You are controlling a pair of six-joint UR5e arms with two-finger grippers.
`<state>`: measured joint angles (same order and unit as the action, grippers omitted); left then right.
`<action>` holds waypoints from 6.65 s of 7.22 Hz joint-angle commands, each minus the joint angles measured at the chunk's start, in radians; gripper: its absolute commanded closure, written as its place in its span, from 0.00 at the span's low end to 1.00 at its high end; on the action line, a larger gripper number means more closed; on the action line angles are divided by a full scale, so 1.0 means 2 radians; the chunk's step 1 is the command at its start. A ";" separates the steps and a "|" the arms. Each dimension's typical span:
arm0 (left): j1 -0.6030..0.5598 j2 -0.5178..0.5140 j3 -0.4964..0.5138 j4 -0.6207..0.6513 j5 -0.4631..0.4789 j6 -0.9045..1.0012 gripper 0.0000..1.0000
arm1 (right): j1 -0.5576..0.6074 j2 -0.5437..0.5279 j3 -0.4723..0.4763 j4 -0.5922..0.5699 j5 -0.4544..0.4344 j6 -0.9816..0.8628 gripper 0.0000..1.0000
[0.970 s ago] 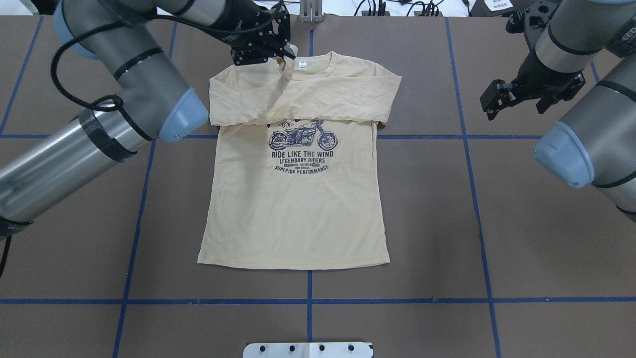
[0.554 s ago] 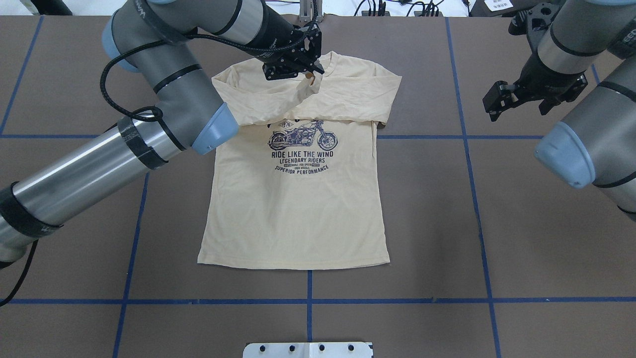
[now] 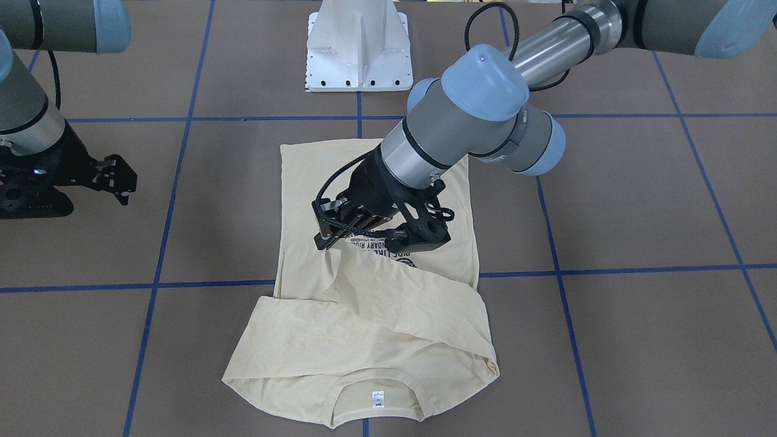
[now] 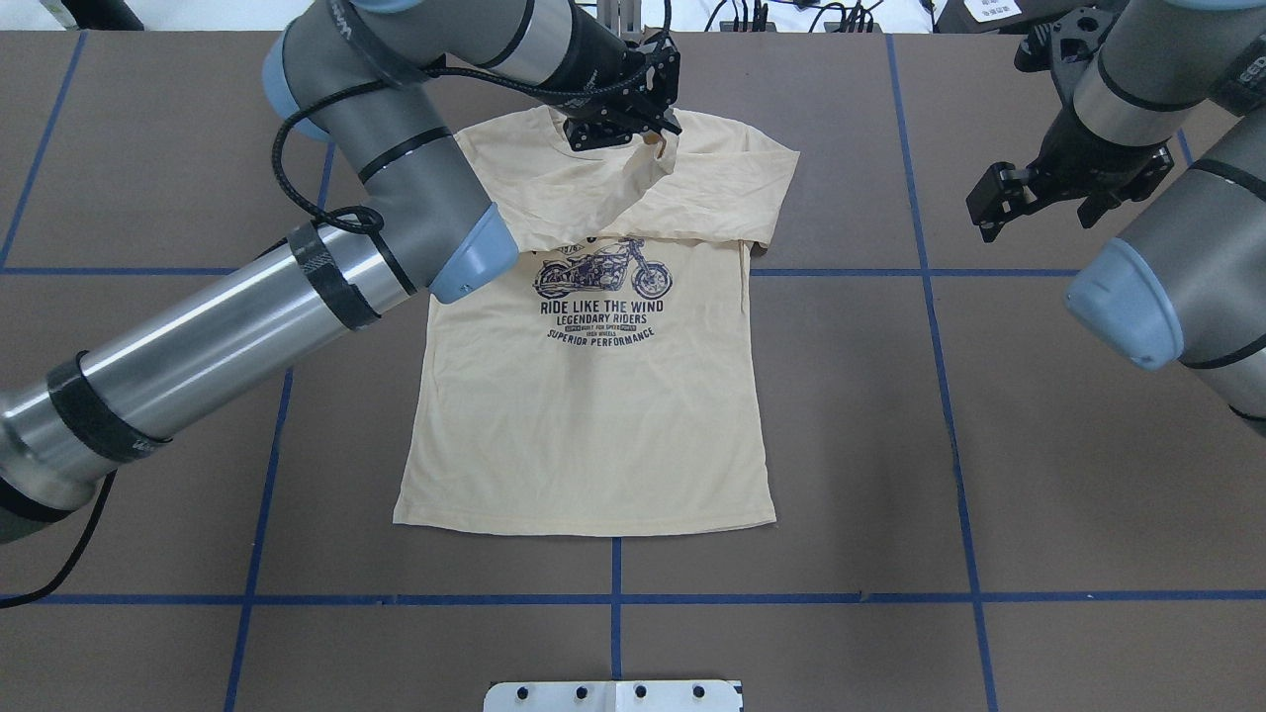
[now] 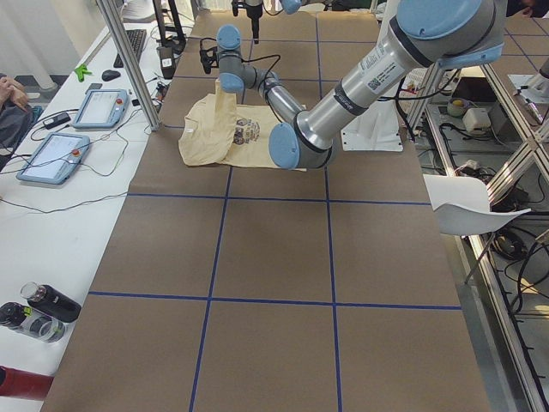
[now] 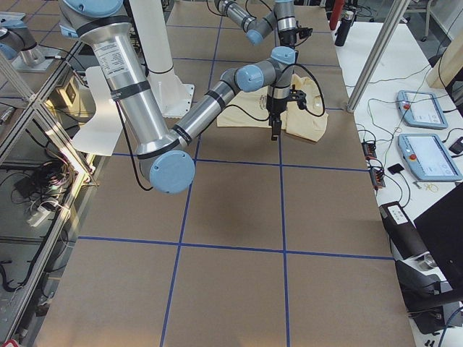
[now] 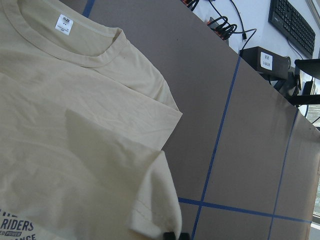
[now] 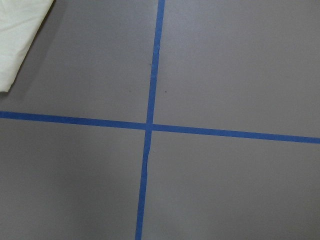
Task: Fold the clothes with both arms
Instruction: 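Lay the sleeve across the shirt front with the left gripper, then release the sleeve with the left gripper while the right gripper moves to the hem, then grasp the hem corners nearest the robot with both grippers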
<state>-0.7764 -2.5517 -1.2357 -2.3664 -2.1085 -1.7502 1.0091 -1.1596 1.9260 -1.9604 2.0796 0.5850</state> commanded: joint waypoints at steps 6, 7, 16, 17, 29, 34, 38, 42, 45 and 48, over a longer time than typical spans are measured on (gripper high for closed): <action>0.095 0.003 0.084 -0.072 0.109 0.000 1.00 | -0.001 0.003 -0.019 0.003 -0.001 0.002 0.00; 0.097 0.004 0.091 -0.076 0.112 0.004 0.45 | -0.001 0.005 -0.020 0.003 0.000 0.004 0.00; 0.031 0.221 -0.185 0.015 0.040 0.072 0.00 | -0.101 -0.008 -0.023 0.184 0.016 0.199 0.00; 0.026 0.259 -0.251 0.058 0.040 0.112 0.00 | -0.124 -0.015 -0.015 0.200 0.018 0.242 0.00; 0.019 0.340 -0.376 0.078 0.046 0.133 0.00 | -0.293 -0.031 -0.083 0.386 -0.060 0.399 0.18; 0.019 0.340 -0.375 0.079 0.046 0.133 0.00 | -0.293 -0.031 -0.081 0.385 -0.054 0.402 0.64; 0.020 0.357 -0.378 0.079 0.048 0.133 0.00 | -0.291 -0.031 -0.051 0.348 -0.040 0.402 1.00; 0.121 0.447 -0.396 0.077 0.140 0.098 0.00 | -0.288 -0.036 -0.016 0.346 -0.040 0.414 1.00; 0.199 0.433 -0.352 0.078 0.196 0.058 0.01 | -0.280 -0.036 -0.012 0.346 -0.040 0.414 1.00; 0.206 0.431 -0.326 0.079 0.196 0.060 0.04 | -0.278 -0.034 -0.008 0.346 -0.040 0.414 1.00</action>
<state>-0.3702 -1.6871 -1.9069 -2.2092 -1.7176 -1.6328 0.4523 -1.2278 1.9075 -1.2686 1.9988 1.4128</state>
